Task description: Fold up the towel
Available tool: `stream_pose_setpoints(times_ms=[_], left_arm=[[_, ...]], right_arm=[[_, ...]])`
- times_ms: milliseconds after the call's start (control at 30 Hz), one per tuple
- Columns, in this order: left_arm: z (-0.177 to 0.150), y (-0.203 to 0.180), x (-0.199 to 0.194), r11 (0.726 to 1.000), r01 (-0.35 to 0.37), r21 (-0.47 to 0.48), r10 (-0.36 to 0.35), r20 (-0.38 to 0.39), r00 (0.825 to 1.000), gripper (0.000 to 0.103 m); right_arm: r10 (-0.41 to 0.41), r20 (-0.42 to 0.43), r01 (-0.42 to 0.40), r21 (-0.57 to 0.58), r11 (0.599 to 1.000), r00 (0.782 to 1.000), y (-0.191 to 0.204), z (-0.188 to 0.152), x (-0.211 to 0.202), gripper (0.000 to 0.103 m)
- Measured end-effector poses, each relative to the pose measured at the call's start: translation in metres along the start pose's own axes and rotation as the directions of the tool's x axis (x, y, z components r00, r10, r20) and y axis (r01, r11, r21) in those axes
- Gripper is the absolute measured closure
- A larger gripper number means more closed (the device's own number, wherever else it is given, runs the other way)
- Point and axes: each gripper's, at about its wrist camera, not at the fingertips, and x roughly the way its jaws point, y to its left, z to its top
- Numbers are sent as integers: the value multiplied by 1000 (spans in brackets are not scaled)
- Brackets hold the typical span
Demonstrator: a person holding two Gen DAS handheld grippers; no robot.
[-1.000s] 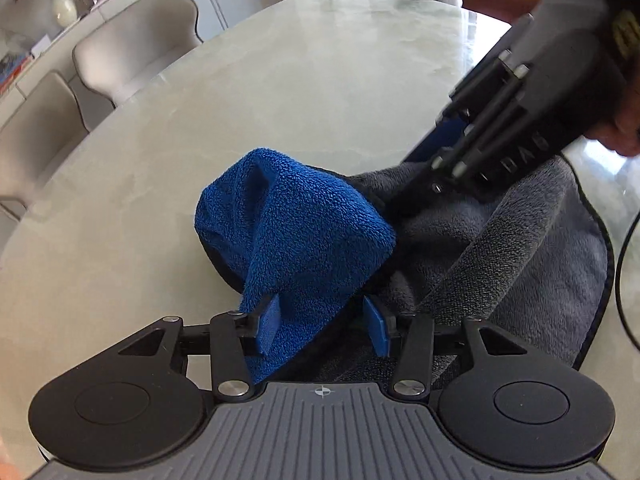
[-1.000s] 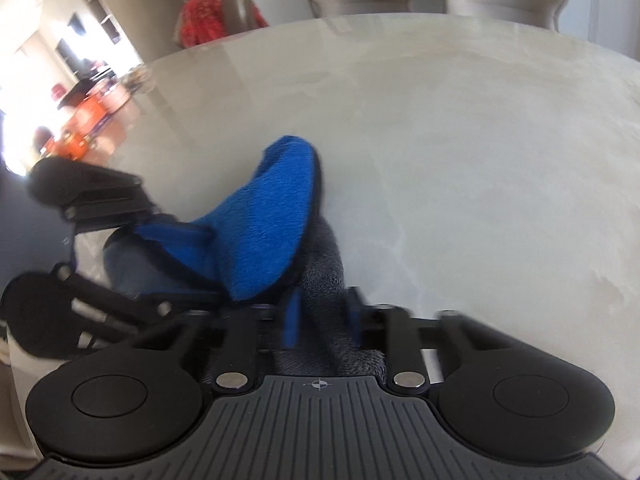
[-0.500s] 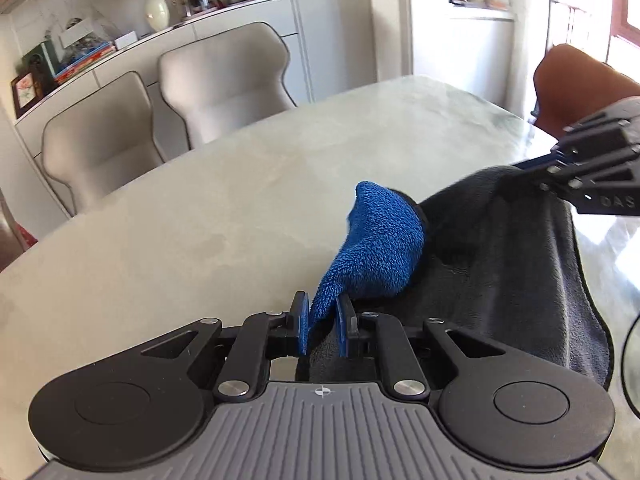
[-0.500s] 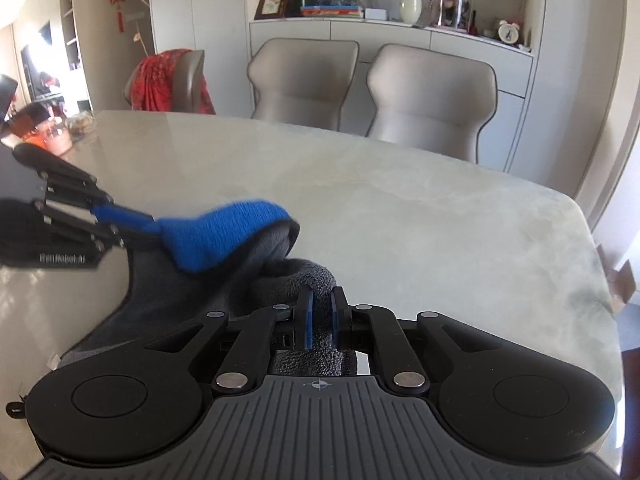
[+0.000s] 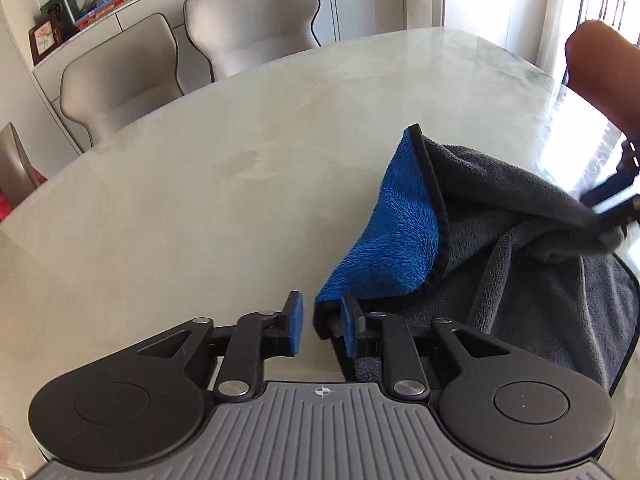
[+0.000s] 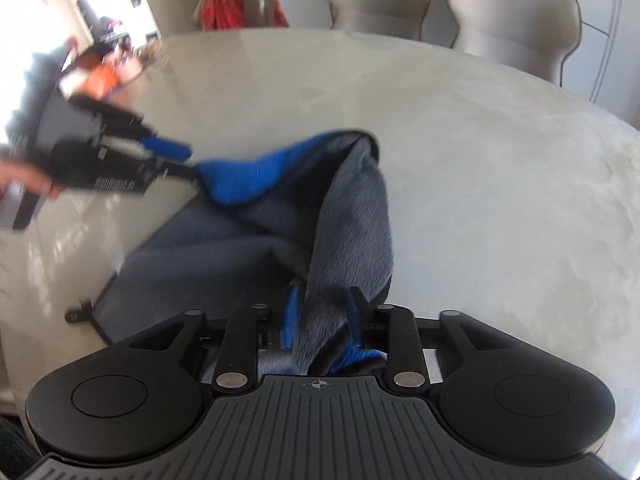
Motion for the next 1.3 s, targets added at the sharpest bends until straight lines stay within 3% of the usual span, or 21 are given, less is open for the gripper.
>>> stream_pose_setpoints(times_ms=[167, 267, 367, 500, 567, 600, 700, 733, 867, 1000, 1100, 1300], left_arm=[[15, -13, -14, 998, 53, 25, -55, 83, 995, 48], [26, -31, -2, 993, 84, 89, -91, 79, 993, 46], [28, -51, 12, 983, 106, 153, -114, 43, 993, 46], [21, -59, 30, 978, 80, 194, -81, -1, 997, 46], [18, -59, 38, 977, 58, 205, -55, -20, 998, 50], [18, -56, 40, 979, 60, 194, -55, -31, 998, 61], [19, -41, 43, 987, 89, 131, -84, -47, 995, 79], [23, -31, 42, 990, 105, 89, -102, -40, 994, 83], [43, -10, 35, 997, 53, 53, -55, 26, 998, 84], [69, 10, 28, 999, -2, 33, -2, 100, 995, 84], [80, 21, 26, 1000, -16, 8, 15, 122, 992, 84], [69, 37, 35, 999, -26, -21, 28, 78, 997, 84]], right_arm=[[-25, 130, 4, 157, 988, 991, -29, 18, 5, 66], [-70, 91, 51, 200, 978, 993, -37, 24, 30, 66], [-51, 50, 39, 226, 973, 997, -42, 22, 51, 66], [-27, 17, 23, 237, 971, 999, -36, 18, 66, 66], [1, 21, -6, 225, 974, 1000, -25, 15, 71, 66], [19, 19, -23, 215, 976, 1000, -22, 13, 73, 68], [33, 23, -36, 181, 983, 999, -18, 16, 70, 93], [11, 42, -18, 167, 986, 999, -18, 18, 64, 93], [-90, 143, 70, 139, 988, 986, -24, 35, 36, 94], [-227, 243, 208, 104, 973, 943, -36, 59, 8, 95], [-281, 276, 267, 88, 960, 919, -43, 66, -5, 95], [-232, 155, 233, 16, 972, 960, -39, 60, 23, 93]])
